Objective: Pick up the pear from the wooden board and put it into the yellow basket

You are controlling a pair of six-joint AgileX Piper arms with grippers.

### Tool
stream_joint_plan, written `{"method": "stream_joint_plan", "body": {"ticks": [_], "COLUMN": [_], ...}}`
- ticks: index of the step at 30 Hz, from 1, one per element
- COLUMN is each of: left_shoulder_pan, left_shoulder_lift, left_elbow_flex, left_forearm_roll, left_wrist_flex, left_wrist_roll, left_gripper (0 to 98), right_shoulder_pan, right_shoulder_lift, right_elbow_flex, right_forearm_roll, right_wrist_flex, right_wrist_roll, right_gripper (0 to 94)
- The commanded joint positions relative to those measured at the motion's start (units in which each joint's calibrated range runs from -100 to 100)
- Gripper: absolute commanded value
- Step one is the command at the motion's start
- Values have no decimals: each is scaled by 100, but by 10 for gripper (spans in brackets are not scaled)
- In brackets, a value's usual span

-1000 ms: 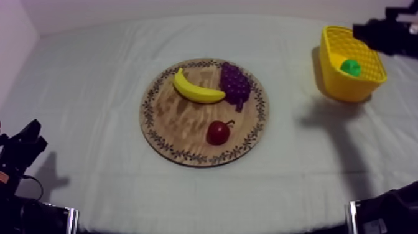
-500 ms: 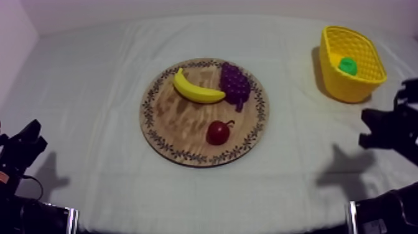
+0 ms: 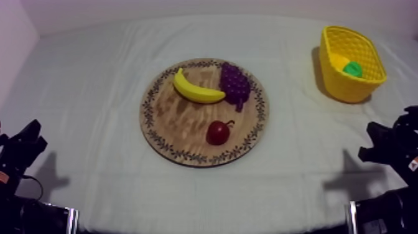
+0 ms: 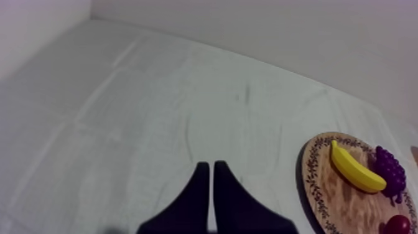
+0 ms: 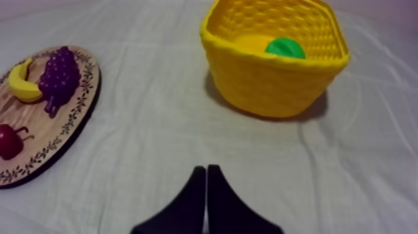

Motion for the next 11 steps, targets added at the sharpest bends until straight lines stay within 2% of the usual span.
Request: {"method": "stream_joint_plan", "body": {"ticks": [1,11], "left_shoulder_pan": [0,0], "left_shoulder_lift": [-2,-2], "left_elbow_flex": [-5,-5], "left_forearm_roll": [-1,-1], "left_wrist_flex": [1,1], "left_wrist_roll": [-1,0], "left_gripper": [1,1], "right_shoulder_pan": [-12,45], "right_shoulder_lift": [-75,-395], "right_elbow_flex": [11,20], "right_forearm_roll": [17,30], "right_wrist_flex": [-64,-115], "right_wrist_roll": [465,390], "right_gripper": [5,5]}}
